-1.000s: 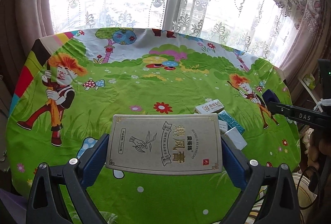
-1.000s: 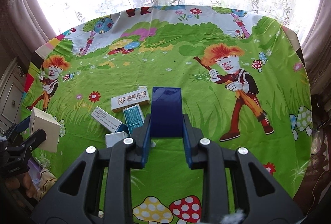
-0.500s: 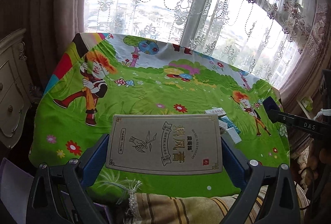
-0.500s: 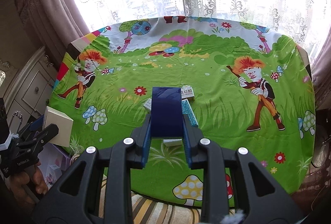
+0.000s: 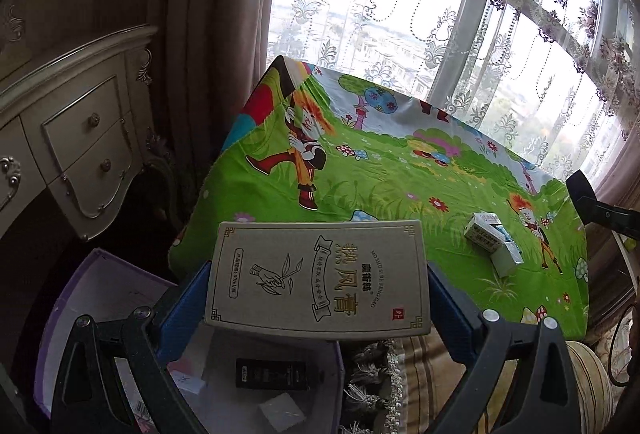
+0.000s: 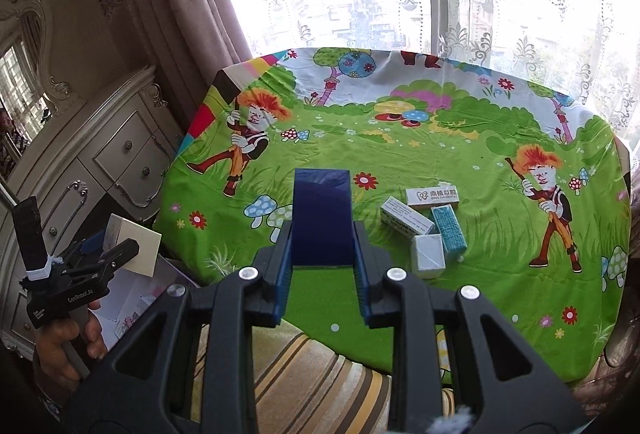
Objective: Organize rigid objects
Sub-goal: 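Carry the white medicine box and dark blue block over the storage box, then open both tools to drop the box and block into the storage box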
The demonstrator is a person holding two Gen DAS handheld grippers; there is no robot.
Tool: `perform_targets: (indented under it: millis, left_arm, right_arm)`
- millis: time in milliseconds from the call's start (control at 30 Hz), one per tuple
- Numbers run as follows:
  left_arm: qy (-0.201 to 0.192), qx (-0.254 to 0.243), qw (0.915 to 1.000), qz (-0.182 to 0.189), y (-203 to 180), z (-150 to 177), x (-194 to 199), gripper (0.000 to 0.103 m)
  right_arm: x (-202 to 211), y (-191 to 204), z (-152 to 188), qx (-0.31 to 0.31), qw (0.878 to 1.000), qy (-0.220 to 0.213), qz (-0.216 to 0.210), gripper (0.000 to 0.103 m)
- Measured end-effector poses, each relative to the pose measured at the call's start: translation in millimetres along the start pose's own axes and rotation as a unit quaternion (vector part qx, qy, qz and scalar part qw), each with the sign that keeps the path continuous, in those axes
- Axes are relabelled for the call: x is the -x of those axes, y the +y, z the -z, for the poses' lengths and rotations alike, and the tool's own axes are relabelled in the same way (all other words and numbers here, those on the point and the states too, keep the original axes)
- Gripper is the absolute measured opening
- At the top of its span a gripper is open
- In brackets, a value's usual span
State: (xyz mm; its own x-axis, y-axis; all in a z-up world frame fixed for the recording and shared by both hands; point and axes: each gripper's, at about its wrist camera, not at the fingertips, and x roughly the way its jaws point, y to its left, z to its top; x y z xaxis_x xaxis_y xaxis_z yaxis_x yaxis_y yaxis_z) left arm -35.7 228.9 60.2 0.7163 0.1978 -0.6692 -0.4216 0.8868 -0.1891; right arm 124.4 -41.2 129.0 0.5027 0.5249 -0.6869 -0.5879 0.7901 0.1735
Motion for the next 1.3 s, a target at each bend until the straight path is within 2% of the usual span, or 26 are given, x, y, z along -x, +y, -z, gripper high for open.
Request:
perform_targets:
  millis: [300,467,633,933,1133,1300]
  left_arm:
    - [0.016,0.037,0.9973,-0.061,64.6,27.5,18.8,0.1]
    - [0.027,0.052,0.9954,-0.077,87.3,42.2,22.6,0.1]
    - [0.045,0.061,0.9932,-0.088,100.5,57.9,19.4,0.1]
    - [0.071,0.084,0.9887,-0.103,116.0,73.7,12.5,0.1]
    - [0.087,0.089,0.9856,-0.115,120.3,77.6,6.7,0.101]
    - [0.091,0.098,0.9845,-0.114,124.8,79.3,4.3,0.101]
  right_arm:
    - [-4.4,64.3,13.2,0.048,0.997,0.022,-0.064,0.031]
    - [-16.5,104.8,29.6,0.082,0.991,0.049,-0.096,0.031]
    - [-31.4,148.1,51.3,0.118,0.981,0.086,-0.131,0.031]
    - [-51.9,223.0,105.0,0.206,0.951,0.151,-0.176,0.031]
    - [-57.8,247.1,128.6,0.248,0.935,0.173,-0.187,0.031]
    - [-61.0,245.7,129.8,0.244,0.936,0.178,-0.179,0.033]
